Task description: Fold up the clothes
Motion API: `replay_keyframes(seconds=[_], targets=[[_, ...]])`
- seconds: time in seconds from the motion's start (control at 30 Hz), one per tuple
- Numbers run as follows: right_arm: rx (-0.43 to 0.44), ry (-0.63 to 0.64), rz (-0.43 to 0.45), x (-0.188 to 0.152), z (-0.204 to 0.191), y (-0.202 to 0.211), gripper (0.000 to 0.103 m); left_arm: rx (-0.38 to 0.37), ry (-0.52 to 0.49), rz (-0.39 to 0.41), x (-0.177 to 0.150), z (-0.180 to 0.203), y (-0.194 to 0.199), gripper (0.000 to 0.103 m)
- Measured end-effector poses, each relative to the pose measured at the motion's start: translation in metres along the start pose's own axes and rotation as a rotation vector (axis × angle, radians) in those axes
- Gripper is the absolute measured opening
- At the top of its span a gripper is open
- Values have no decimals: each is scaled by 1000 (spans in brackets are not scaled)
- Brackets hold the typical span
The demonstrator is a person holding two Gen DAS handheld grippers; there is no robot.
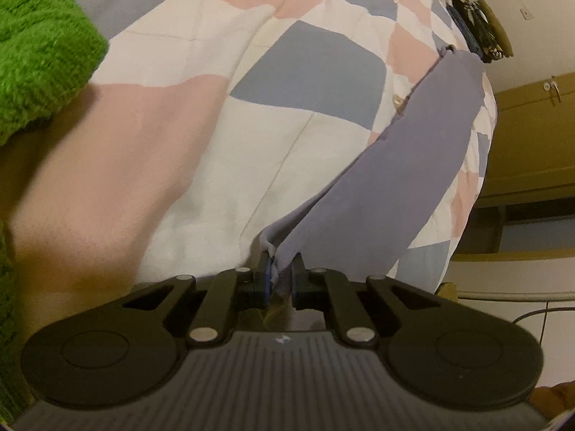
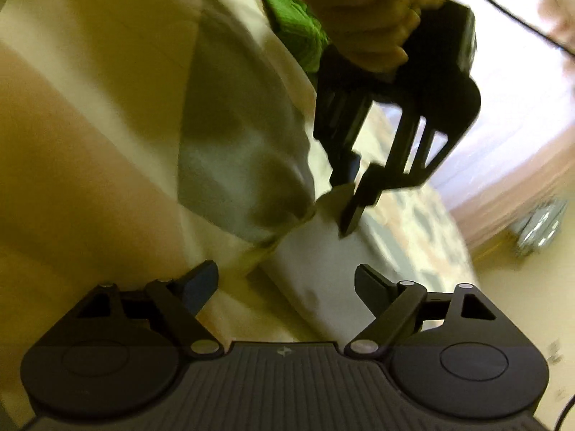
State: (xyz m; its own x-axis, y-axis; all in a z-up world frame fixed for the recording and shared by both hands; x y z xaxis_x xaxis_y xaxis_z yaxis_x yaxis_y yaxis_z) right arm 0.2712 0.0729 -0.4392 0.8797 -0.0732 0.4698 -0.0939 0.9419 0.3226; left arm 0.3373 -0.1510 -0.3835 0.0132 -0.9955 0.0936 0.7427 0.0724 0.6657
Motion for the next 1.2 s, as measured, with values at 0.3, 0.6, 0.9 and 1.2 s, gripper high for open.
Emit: replay_keyframes(seconds=[0.3, 0.6, 0.9, 1.2], targets=[[141, -113, -53, -2, 35, -28, 9, 0, 47, 17, 11, 16, -1, 7], [481, -909, -327, -89, 212, -101, 9, -91, -54, 222, 75, 117, 5, 31], [453, -1237, -494, -286, 319, -181, 11, 24, -55, 230, 87, 192, -113, 30], [866, -1453, -529, -390, 367, -247, 61, 142, 172, 280, 61, 205, -192, 30]])
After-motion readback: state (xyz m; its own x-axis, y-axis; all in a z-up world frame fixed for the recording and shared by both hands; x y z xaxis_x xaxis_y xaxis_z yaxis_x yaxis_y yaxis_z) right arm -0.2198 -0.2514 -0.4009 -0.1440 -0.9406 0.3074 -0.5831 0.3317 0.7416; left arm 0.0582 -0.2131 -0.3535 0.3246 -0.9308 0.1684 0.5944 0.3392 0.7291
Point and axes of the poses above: each gripper's, at about its wrist camera, not at the fingertips, and y roughly against the way its jaws point, z to its right, x to its top, the point moved 2 cm from there along -y, roughly the way its jaws point, and after that the axes turned 15 degrees about -x, right-handed, at the moved point
